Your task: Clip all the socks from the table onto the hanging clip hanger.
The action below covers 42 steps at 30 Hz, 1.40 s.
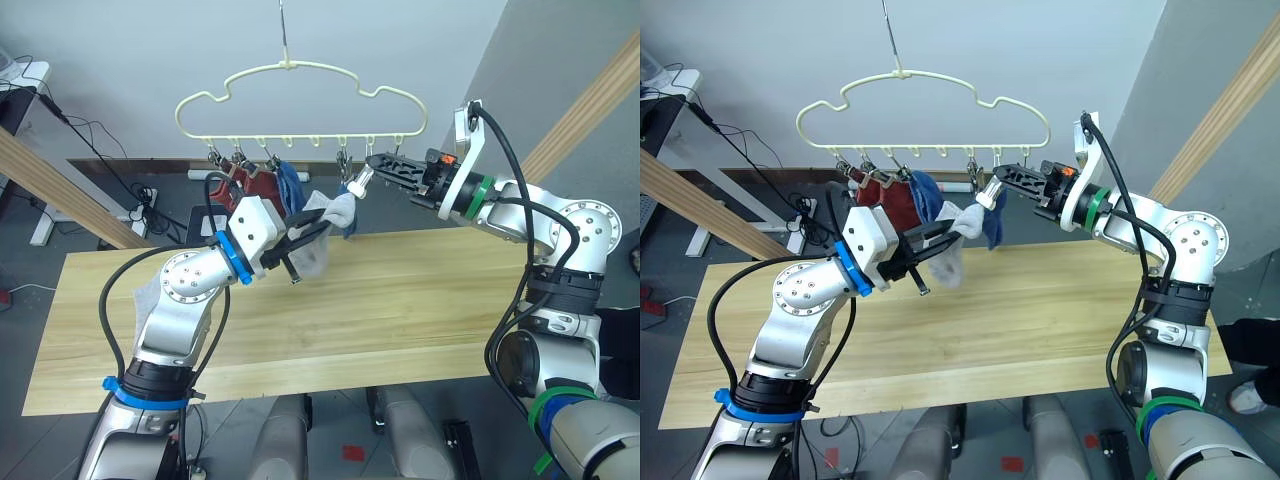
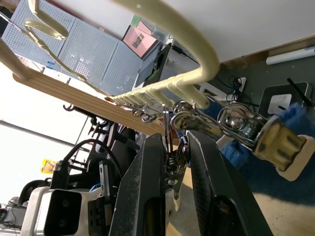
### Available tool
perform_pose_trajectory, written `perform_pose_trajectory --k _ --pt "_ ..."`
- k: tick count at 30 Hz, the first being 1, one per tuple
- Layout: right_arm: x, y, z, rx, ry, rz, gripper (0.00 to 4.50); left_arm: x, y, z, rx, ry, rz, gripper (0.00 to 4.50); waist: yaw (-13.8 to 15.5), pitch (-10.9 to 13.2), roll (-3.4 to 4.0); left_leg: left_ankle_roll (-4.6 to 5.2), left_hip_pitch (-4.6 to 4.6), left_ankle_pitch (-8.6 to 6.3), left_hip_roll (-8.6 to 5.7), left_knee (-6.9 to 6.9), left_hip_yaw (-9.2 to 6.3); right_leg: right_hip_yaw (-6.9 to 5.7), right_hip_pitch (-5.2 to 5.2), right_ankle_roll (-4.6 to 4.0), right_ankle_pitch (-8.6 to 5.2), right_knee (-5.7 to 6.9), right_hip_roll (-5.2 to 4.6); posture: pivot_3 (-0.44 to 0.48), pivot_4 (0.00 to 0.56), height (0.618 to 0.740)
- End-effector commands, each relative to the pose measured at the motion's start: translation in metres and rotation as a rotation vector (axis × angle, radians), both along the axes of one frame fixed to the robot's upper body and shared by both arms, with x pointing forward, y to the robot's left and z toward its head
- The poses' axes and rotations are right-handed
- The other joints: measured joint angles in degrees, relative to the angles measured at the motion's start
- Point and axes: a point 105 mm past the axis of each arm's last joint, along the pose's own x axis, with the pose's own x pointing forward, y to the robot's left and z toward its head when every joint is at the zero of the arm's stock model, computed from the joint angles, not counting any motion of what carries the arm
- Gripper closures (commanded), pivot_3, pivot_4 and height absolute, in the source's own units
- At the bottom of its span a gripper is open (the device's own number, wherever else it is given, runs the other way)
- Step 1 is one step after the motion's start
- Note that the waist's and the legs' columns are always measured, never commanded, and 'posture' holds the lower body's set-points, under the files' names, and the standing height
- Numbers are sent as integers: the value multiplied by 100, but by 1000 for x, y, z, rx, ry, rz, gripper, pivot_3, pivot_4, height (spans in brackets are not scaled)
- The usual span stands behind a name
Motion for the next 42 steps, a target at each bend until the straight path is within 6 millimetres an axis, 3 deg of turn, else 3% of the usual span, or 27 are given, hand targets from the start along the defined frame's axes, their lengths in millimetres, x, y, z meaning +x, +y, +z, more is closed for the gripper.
perform_pose_trajectory --k 1,24,35,39,42 --pt "-6 2 10 20 -38 22 3854 -3 -1 10 -17 -48 -6 4208 -1 0 0 0 0 0 0 0 1 1 0 0 0 0 0 8 380 740" --pt "-12 7 8 11 -35 47 3854 2 -4 12 -18 -74 10 4208 2 0 0 0 0 0 0 0 0 1 0 0 0 0 0 17 359 740" --pt "-14 8 7 8 -38 65 132 2 -4 12 -22 -69 10 4231 2 0 0 0 0 0 0 1 0 0 0 0 0 1 0 16 367 740" --pt "-15 6 5 -1 -38 55 37 1 -4 12 -21 -68 9 4231 3 0 0 0 0 0 0 1 0 1 -1 0 0 1 0 19 367 740" --pt "-23 -16 -3 -130 -95 4 37 1 -4 9 -27 -40 15 4231 23 0 0 0 -1 0 0 0 -1 0 0 0 0 1 0 23 369 740"
